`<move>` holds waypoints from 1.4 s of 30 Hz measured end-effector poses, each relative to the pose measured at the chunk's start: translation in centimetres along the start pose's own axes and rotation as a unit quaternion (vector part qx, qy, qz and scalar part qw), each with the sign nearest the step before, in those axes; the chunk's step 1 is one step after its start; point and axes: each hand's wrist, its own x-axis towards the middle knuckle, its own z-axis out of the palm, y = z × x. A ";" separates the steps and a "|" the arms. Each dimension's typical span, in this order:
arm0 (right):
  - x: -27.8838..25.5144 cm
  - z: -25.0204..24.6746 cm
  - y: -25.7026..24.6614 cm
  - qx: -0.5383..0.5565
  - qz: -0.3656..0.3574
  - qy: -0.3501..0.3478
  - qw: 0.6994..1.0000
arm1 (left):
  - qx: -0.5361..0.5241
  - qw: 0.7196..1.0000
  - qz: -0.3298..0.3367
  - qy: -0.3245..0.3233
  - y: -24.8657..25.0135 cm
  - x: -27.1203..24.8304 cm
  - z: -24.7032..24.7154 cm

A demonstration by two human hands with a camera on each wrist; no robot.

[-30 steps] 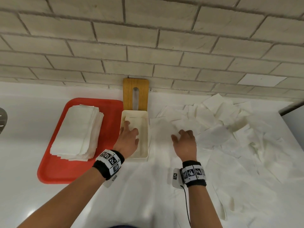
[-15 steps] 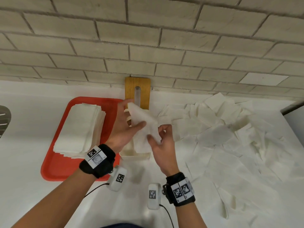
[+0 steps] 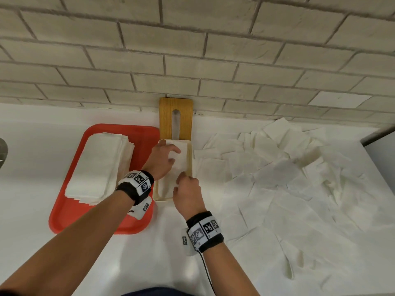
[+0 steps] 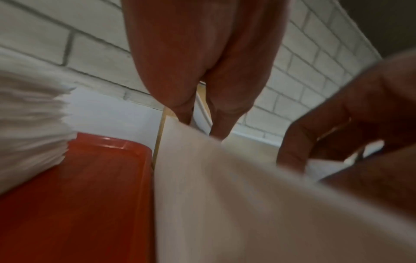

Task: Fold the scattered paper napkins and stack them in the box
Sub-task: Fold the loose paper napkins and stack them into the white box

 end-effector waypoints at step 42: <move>11.0 -6.3 12.8 -0.173 0.042 -0.078 0.981 | 0.000 0.979 -0.186 -0.078 4.3 -3.6 -0.3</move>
